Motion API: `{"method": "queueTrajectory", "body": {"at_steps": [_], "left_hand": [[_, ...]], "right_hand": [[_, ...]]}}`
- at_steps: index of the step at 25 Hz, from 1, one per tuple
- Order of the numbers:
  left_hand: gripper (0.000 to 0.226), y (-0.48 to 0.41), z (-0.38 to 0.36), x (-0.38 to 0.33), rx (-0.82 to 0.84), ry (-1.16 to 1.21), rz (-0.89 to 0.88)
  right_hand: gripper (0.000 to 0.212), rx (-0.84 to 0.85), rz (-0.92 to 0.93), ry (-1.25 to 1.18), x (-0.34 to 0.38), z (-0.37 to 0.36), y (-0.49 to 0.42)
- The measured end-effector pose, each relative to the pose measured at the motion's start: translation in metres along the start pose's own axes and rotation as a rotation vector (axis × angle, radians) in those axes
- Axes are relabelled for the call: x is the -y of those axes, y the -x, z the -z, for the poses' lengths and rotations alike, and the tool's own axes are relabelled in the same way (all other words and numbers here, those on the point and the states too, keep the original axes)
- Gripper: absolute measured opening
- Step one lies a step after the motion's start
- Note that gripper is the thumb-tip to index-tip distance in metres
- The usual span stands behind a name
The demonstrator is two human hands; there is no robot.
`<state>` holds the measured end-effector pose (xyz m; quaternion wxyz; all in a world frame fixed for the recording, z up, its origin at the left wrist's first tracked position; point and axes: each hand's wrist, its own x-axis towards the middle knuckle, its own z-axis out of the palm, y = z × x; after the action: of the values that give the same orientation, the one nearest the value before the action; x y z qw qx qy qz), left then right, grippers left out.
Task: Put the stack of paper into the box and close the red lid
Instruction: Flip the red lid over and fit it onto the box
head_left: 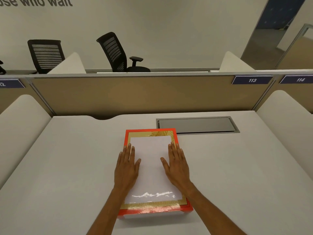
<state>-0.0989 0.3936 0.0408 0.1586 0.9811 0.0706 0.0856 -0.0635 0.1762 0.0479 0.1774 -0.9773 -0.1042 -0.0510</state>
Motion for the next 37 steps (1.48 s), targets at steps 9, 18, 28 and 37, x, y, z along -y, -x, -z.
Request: {"method": "queueTrajectory", "body": {"at_steps": [9,18,28,37], "left_hand": [[0.088,-0.001,-0.031,0.006,0.087,-0.018,-0.017],[0.083,0.002,-0.038,0.006,0.075,-0.03,0.002],[0.083,0.004,-0.035,0.003,0.096,-0.034,0.02],[0.089,0.007,-0.033,-0.009,0.079,0.012,0.067]], "right_hand": [[0.081,0.08,0.008,0.041,-0.005,-0.034,-0.003],[0.078,0.053,0.003,0.067,-0.007,-0.043,0.0],[0.077,0.09,-0.024,0.057,-0.006,-0.04,0.002],[0.09,0.108,0.017,-0.003,-0.014,-0.027,0.001]]}}
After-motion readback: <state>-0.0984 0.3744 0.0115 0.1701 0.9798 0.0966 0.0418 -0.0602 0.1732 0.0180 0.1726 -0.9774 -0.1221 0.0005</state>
